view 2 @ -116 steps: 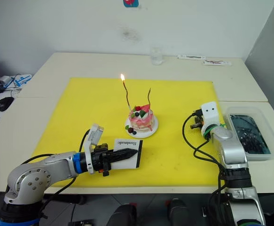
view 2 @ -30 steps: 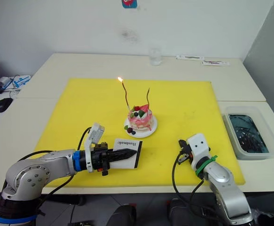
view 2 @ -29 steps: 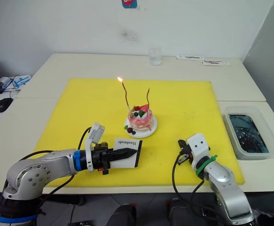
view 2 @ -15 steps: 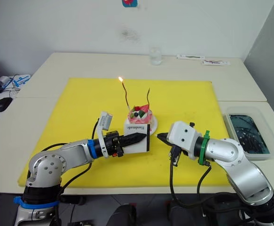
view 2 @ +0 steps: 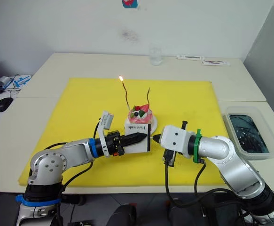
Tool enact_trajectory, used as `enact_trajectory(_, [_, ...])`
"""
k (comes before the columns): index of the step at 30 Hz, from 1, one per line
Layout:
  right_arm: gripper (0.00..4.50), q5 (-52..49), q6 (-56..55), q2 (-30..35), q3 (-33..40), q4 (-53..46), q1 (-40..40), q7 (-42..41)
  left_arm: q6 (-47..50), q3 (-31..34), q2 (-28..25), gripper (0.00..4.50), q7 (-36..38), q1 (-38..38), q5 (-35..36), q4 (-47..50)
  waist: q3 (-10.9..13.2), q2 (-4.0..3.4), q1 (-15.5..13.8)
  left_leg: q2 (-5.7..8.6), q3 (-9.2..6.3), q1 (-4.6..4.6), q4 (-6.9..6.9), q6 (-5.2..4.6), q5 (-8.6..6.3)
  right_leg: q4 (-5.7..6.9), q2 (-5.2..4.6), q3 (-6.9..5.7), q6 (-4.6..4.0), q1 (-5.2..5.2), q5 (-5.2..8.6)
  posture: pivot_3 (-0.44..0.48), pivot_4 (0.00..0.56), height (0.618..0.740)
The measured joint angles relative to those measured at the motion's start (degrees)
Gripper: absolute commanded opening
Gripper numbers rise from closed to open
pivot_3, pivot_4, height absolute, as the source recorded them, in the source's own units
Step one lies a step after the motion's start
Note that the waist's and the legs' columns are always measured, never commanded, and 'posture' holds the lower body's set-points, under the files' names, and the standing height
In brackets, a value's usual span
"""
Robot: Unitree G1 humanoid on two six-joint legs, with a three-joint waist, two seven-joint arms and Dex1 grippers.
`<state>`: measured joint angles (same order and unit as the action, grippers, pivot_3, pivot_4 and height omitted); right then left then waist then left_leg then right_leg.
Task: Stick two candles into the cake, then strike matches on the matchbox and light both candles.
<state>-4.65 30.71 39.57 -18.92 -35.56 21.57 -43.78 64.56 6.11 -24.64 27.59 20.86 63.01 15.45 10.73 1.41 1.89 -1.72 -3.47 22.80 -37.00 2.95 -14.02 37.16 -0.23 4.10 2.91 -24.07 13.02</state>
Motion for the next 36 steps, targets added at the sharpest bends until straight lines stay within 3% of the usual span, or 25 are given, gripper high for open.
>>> enact_trajectory(30, [0.02,7.29,-4.86,-2.57,-3.02,4.66,1.13,-2.18,0.27,1.08,2.98,0.00,-3.16,-0.41,0.07,0.02,0.00,0.00,-0.01,0.00,-0.01,-0.01,0.00,0.00,0.00,0.02,0.00,-0.01,0.05,0.00,-0.03,0.000,0.150,0.740])
enact_trajectory(34, [0.02,7.66,-6.82,0.44,-4.19,4.09,-1.05,-5.69,0.27,1.92,3.26,0.00,-4.48,0.52,2.03,0.09,0.01,0.01,-0.06,0.00,-0.04,0.01,0.01,0.00,0.00,0.01,-0.01,-0.03,0.05,0.00,-0.03,0.000,0.150,0.740])
enact_trajectory(36, [0.02,6.28,-6.82,3.25,-4.68,3.11,-3.32,-8.98,0.23,5.06,-0.09,0.00,-4.39,3.47,4.45,0.35,0.03,0.04,-0.05,0.00,-0.10,0.04,0.01,0.00,0.00,0.05,0.01,-0.07,0.03,-0.03,-0.02,0.000,0.150,0.740])
